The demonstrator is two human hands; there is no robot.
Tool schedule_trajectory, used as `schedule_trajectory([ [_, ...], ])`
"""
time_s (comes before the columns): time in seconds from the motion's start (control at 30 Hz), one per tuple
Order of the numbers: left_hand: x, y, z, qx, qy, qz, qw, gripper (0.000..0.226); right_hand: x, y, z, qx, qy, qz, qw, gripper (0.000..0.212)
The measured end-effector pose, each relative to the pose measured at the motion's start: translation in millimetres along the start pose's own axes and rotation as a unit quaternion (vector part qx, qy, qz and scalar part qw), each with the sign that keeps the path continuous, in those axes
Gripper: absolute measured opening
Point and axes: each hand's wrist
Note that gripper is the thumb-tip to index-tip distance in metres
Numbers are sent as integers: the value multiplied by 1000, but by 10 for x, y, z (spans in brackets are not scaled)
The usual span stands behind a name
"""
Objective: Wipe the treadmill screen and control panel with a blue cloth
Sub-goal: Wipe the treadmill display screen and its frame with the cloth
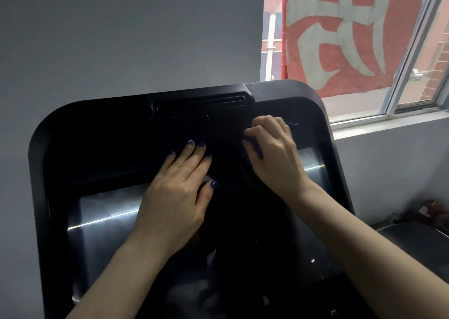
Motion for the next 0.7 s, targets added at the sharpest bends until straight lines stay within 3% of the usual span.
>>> schedule_trajectory([
  [0.13,8,11,4,2,1,0,1000,52,-119,-96,48,38,-37,24,998,21],
  [0.3,9,18,12,1,0,-3,1000,52,-272,-143,134,-13,70,63,995,21],
  [0.43,8,34,15,-1,-2,-6,1000,52,-332,-200,206,30,41,69,996,32],
  [0.7,22,17,16,9,5,-16,1000,53,-565,-311,270,-22,66,160,985,23],
])
Point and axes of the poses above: each hand's wrist, its own z-axis away from the middle knuckle, its own y-axis out of the palm, x = y × z, and after that the axes turned 7 degrees about -y, right-handed
